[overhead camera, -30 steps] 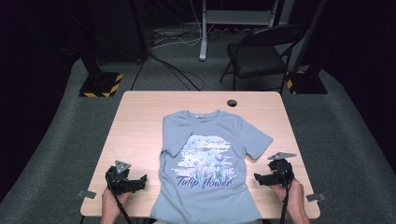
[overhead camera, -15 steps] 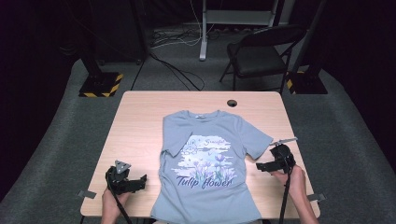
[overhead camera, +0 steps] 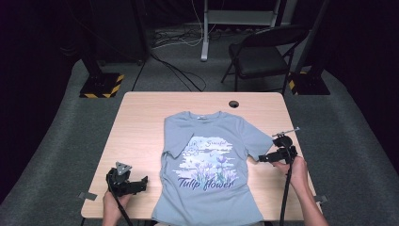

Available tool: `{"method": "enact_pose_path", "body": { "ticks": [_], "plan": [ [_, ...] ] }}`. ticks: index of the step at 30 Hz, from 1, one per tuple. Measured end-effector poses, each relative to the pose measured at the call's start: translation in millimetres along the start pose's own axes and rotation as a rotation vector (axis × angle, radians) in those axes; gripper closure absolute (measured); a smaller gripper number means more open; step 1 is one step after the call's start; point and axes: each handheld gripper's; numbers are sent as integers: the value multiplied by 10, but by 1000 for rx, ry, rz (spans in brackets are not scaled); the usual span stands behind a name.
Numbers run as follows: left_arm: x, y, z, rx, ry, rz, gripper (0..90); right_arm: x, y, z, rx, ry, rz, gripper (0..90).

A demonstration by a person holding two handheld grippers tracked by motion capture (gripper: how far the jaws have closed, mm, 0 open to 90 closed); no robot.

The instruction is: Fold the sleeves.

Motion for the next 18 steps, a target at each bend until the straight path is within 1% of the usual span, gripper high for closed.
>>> {"method": "enact_pose_path", "body": {
  "ticks": [7,9,14,18],
  "plan": [
    [-1,1,-2,1,-1,-1,1,-79,211,-71,-27,0,20,48],
    [-2,1,-2,1,-1,-1,2,-106,260,-76,-32,-1,35,43],
    [-1,1,-2,1,-1,-1,2,-169,358,-101,-41,-8,53,40],
    [-1,1,-2,1,-1,-1,1,-220,406,-134,-57,-1,75,39]
  ]
}}
Point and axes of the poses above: each handheld gripper's, and its own axes: x roughly backward along the jaws, y roughly out of its top, z roughly to its left, and after that the axes turned 1 degree about -y, right-handed
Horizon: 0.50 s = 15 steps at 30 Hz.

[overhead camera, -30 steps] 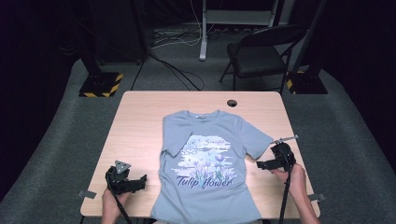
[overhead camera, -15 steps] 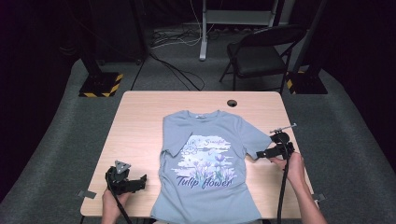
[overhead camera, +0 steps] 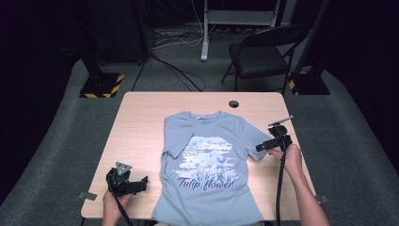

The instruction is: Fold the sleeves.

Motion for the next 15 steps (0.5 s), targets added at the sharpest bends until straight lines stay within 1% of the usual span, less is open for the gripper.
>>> {"method": "enact_pose_path", "body": {
  "ticks": [3,6,9,12,15],
  "plan": [
    [0,0,0,0,0,0,2,-27,28,-36,-13,-4,8,37],
    [0,0,0,0,0,0,2,-50,54,-62,-29,3,13,43],
    [0,0,0,0,0,0,2,-82,78,-80,-32,9,17,100],
    [0,0,0,0,0,0,2,-106,99,-95,-53,5,19,167],
    [0,0,0,0,0,-1,2,-122,114,-109,-72,-24,16,251]
  ]
}}
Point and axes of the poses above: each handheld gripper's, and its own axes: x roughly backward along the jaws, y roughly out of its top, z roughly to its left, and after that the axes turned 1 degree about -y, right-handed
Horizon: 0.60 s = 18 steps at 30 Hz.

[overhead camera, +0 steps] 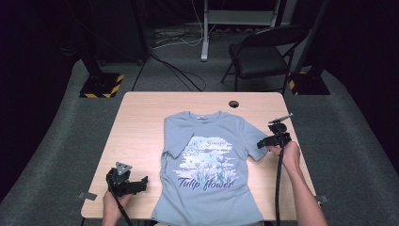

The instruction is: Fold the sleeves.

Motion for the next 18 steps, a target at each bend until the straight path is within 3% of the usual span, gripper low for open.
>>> {"method": "enact_pose_path", "body": {
  "ticks": [11,18],
  "plan": [
    [1,0,0,-4,-2,2,2,14,-8,24,6,-113,-27,548],
    [1,0,0,-5,-3,2,2,9,-30,45,30,-107,-50,736]
  ]
}}
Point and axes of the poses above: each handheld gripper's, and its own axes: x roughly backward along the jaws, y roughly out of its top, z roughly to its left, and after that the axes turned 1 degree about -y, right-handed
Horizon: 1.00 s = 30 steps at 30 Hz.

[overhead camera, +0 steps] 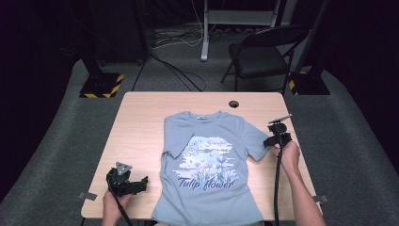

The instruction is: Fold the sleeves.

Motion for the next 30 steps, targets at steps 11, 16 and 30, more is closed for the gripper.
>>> {"method": "enact_pose_path", "body": {
  "ticks": [11,16,30],
  "plan": [
    [0,0,0,0,0,0,2,10,-22,-29,-41,91,-58,828],
    [0,0,0,0,0,0,2,93,2,29,-25,138,-91,826],
    [1,0,1,-2,0,1,2,305,238,455,91,206,-137,831]
  ]
}}
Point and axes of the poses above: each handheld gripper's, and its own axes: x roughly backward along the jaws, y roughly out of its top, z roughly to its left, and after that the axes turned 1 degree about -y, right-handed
